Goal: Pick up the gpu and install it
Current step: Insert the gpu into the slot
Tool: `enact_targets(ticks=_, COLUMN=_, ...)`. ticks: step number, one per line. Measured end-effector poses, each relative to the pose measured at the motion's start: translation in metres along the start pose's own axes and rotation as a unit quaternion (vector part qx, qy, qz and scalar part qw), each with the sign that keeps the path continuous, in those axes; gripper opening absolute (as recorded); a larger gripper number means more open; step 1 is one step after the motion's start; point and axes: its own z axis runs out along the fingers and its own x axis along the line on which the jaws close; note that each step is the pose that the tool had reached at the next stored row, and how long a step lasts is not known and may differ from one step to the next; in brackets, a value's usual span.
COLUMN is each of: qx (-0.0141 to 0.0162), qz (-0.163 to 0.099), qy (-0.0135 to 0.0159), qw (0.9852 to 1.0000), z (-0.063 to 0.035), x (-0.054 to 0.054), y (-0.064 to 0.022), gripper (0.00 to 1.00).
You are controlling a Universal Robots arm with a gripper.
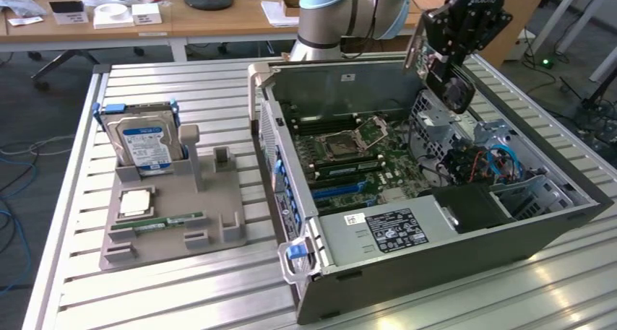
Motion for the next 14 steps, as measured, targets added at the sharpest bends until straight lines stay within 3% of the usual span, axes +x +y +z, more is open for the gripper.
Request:
enact_targets(ticks=4, qx=-0.0009, qz=-0.034, qy=-0.0011, qw=0.9994, z=0.0008, x=0.0001, y=0.0000, gripper=0.26)
enact_targets(ticks=7, qx=-0.0017, qz=-0.061, qy=-0.0020, qw=0.9981, z=0.0013, x=0.0001, y=0.0001, gripper=0.26)
enact_targets(ticks=11, qx=-0.0027, qz=-0.098, qy=-0.0032, qw=0.9952, z=0.0023, x=0.0002, y=0.0001, gripper=0.26)
enact_targets(ticks=14, qx=-0.0034, qz=-0.124, qy=-0.0040, qw=0.9922, z=0.0028, x=0.0002, y=0.0001, gripper=0.26)
